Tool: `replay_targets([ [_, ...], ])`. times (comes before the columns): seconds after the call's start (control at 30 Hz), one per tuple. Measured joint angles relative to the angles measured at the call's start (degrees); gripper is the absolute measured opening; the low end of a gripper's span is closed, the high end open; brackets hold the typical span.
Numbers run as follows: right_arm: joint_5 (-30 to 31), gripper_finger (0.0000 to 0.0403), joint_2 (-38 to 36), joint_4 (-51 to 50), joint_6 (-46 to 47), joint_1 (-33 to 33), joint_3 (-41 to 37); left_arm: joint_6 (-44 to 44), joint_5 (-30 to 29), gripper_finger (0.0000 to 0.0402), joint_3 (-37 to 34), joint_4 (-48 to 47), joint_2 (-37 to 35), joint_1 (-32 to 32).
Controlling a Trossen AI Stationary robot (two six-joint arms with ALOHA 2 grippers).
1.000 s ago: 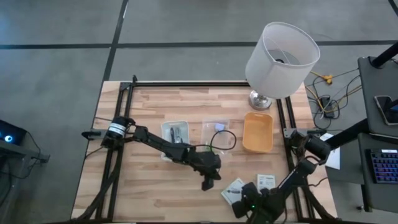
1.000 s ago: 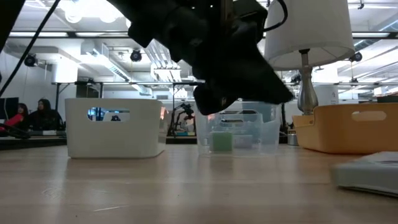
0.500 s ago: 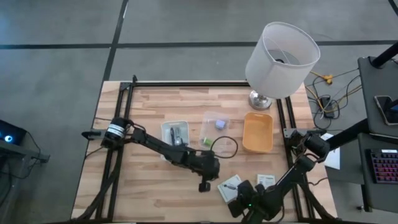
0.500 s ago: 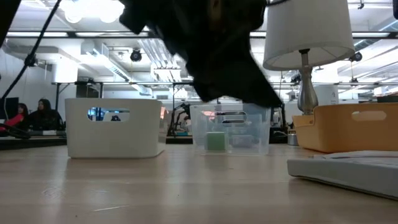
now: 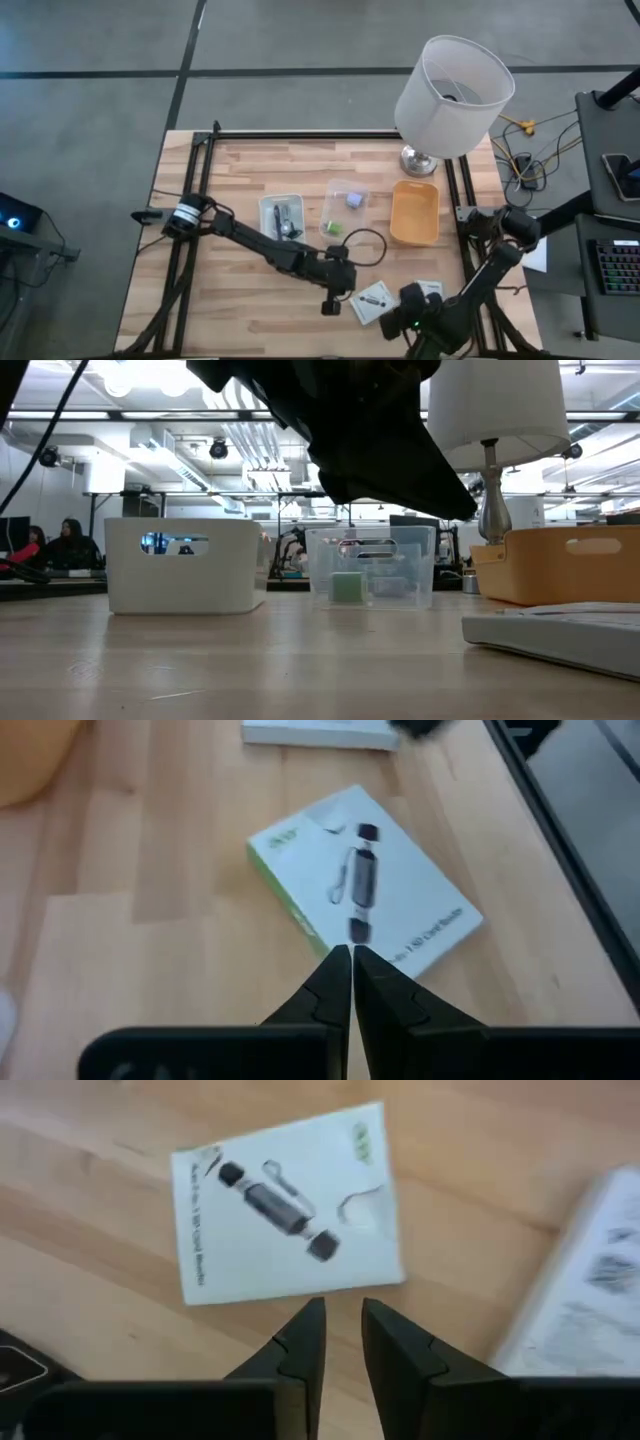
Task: Pick and place items into bin
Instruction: Put the left card reader box into the yellow bin
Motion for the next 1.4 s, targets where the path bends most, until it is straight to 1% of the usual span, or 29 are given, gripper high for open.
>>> replay_targets([
  [0.07, -0.61, 0.0058, -0.85, -2.49, -0.08, -1.21, -0.19, -1.05, 1.92, 0.0, 0.03, -0.01, 0.21, -0.07],
  [0.17, -3.79, 0.0059, -1.17, -3.88, -0.04, -4.23, -1.45, -3.02, 4.76, 0.0, 0.08, -0.42, 0.63, -0.42],
  [0.33, -5.65, 0.0058, -1.19, -1.41, -4.32, -8.75, -3.48, -4.42, 4.78, 0.0, 0.09, -3.16, 0.59, -2.4],
  [0.43, -6.67, 0.0059, -1.19, -0.18, -8.44, -11.55, -4.17, -8.34, 1.84, 0.0, 0.07, -5.95, 0.53, -4.11],
  [0.63, -6.9, 0.0059, -1.17, 3.03, -18.96, -16.23, -6.0, -17.28, -8.65, 0.0, -0.82, -9.72, -1.38, -7.65],
  [0.77, -6.87, 0.0059, -1.17, 11.59, -27.17, -18.91, -7.57, -24.04, -13.67, 0.0, -1.97, -13.61, -2.33, -9.93],
  [0.83, -6.73, 0.0058, -1.17, 15.42, -30.84, -19.84, -7.88, -26.04, -16.34, 0.0, -2.26, -15.25, -3.16, -10.97],
  [0.93, -6.72, 0.0058, -1.03, 16.32, -34.55, -21.09, -7.95, -28.44, -17.49, 0.0, -2.89, -16.87, -4.8, -11.6],
  [1.07, -7.07, 0.0059, -0.29, 17.83, -39.34, -22.43, -7.95, -30.04, -20.54, 0.0, -2.97, -19.42, -5.54, -11.89],
  [1.17, -10.1, 0.0059, 0.77, 20.7, -42.71, -23.16, -8.03, -30.07, -21.14, 0.0, -2.99, -19.25, -6.05, -12.18],
  [1.27, -13.51, 0.0059, 2.23, 23.6, -43.96, -23.49, -8.0, -30.07, -21.17, 0.0, -2.99, -19.18, -6.21, -12.35],
  [1.4, -14.59, 0.0058, 2.86, 23.62, -42.34, -22.98, -7.13, -30.03, -21.17, 0.0, -2.99, -19.24, -6.21, -12.42],
])
